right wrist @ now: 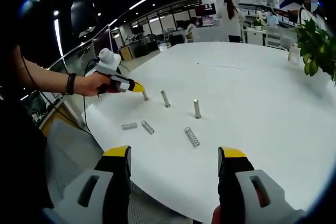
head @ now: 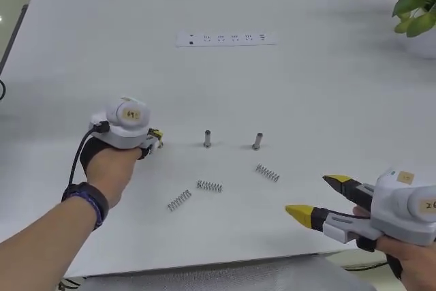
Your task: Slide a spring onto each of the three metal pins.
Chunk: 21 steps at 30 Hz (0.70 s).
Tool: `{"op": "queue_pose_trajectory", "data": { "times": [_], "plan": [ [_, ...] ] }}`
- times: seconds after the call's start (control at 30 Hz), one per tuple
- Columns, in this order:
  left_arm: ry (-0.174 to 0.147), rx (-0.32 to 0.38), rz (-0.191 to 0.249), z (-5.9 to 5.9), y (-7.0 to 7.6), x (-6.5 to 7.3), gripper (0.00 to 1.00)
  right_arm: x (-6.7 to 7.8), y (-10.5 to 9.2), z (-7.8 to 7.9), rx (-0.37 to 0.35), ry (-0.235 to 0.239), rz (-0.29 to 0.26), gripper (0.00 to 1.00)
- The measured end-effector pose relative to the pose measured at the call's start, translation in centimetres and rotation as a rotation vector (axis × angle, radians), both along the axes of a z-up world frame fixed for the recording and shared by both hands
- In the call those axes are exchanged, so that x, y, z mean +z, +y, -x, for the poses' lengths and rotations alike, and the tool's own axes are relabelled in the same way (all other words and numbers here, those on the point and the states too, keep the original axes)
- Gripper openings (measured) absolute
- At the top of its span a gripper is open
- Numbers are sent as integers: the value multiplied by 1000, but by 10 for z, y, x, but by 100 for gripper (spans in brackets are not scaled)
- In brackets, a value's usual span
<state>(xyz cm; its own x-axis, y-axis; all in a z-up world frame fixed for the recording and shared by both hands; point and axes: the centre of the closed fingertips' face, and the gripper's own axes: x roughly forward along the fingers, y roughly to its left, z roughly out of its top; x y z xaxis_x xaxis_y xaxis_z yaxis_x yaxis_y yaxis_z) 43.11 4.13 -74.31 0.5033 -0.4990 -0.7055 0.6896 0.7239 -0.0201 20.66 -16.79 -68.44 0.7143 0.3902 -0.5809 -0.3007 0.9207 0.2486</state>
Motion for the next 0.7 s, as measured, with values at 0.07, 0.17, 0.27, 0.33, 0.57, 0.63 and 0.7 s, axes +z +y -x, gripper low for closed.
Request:
{"op": "queue_pose_trajectory", "data": {
  "times": [0.07, 0.17, 0.27, 0.33, 0.57, 0.63, 0.7],
  "plan": [
    [-2, -5, -2, 0, 0, 0, 0, 0, 0, 0, -1, 1, 0, 66],
    [-4, -8, -3, 1, 0, 0, 0, -1, -1, 1, -1, 3, 1, 66],
    [-3, -10, -4, 2, 0, 1, 0, -1, -1, 0, -1, 2, 0, 66],
    [-1, -10, -5, 2, 0, 1, 0, 0, -1, 0, 0, 2, 1, 66],
    [2, -15, -7, 2, 0, 0, 0, 1, 0, -2, 1, -1, 0, 66],
    [1, -15, -7, 2, 0, 1, 0, 1, 0, -2, 2, -1, 0, 66],
    [-1, -17, -8, 2, -1, 1, 0, 0, 0, -1, 2, 0, 0, 66]
  ]
}}
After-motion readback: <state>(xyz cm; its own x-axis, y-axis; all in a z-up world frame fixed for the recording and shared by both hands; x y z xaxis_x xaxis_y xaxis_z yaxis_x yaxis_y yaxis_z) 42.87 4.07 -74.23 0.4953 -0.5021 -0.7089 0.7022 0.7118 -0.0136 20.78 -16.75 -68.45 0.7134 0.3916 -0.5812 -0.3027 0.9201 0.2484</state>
